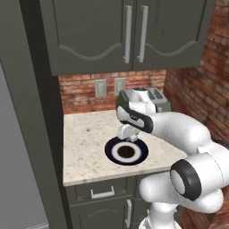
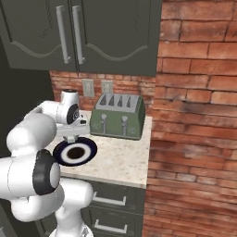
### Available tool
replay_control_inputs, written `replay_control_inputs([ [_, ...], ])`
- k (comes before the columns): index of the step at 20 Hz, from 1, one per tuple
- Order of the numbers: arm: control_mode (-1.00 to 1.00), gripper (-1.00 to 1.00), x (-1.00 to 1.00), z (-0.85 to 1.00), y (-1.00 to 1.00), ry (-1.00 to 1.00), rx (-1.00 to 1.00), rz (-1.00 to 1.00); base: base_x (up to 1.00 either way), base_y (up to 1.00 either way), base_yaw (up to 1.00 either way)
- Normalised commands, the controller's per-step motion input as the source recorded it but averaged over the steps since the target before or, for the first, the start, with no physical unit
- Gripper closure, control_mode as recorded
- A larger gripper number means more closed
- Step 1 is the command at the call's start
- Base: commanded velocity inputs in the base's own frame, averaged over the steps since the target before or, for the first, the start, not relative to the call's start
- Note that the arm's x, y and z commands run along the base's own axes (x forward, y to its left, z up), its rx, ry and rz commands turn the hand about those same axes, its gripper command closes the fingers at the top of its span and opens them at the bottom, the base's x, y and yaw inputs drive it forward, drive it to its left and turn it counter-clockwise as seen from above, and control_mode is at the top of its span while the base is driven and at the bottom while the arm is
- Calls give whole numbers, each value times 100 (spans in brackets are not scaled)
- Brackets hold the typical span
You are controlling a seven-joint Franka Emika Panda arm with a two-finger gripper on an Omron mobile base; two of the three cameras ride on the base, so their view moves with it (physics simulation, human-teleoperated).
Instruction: Pick up the marshmallow and place it in the cup of hot chocolate on the dining counter.
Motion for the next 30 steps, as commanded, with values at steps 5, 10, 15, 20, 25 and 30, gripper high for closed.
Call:
replay_control_inputs([
  [5,-100,100,-58,90,-9,0,0,-22,0,0,0],
  [10,-100,100,-76,80,-28,0,0,-19,0,0,0],
  [15,-100,100,-60,64,-22,-4,0,-15,0,0,0],
  [20,-100,100,-47,59,-22,-2,0,-15,0,0,0],
  [25,-100,100,-43,41,-13,-3,0,-14,0,0,0],
  [30,-100,100,-52,14,-15,-11,-5,-5,0,0,0],
])
